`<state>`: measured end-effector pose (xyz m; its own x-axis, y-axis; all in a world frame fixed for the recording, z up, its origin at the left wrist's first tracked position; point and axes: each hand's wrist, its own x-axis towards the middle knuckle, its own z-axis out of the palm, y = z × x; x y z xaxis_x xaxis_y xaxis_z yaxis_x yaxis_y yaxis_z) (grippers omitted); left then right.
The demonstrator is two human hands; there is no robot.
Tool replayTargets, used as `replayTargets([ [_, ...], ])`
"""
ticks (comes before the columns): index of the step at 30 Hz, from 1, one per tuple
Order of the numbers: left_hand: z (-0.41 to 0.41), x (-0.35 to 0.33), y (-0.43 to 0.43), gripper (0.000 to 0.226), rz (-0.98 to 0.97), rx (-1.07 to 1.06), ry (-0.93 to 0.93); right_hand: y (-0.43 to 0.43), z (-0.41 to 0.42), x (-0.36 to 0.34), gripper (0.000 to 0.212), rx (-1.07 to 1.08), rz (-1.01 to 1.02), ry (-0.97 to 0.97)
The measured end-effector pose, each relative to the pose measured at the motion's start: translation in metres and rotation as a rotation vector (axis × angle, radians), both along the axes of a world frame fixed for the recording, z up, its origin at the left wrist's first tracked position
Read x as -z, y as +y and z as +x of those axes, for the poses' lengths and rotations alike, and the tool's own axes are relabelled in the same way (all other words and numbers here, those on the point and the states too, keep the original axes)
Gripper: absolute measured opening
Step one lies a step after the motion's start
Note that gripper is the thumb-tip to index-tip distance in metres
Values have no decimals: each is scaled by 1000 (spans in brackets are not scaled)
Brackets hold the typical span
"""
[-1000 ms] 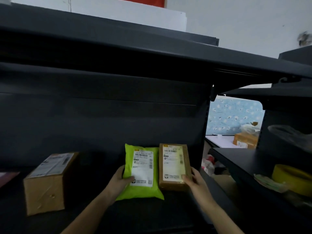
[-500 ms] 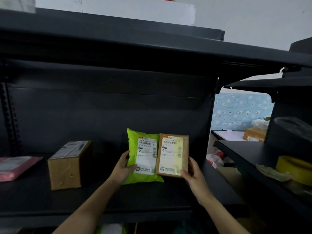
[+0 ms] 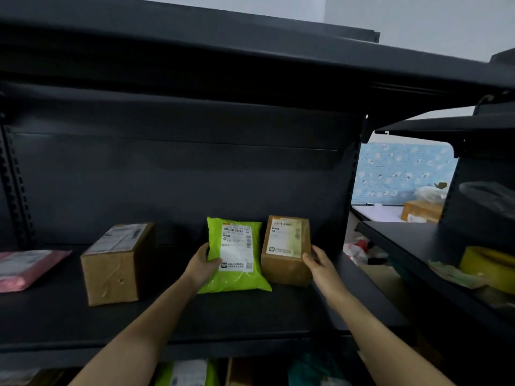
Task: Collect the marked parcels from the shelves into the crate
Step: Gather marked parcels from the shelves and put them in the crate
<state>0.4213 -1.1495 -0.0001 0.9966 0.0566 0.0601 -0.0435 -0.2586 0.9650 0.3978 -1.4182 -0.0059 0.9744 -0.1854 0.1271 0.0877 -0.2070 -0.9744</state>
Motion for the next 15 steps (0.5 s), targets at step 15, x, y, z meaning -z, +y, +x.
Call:
replayTargets([
  [15,-31,-1,-20,49,585,-113,-292,-16,-25,13,50,100,-296,-4],
])
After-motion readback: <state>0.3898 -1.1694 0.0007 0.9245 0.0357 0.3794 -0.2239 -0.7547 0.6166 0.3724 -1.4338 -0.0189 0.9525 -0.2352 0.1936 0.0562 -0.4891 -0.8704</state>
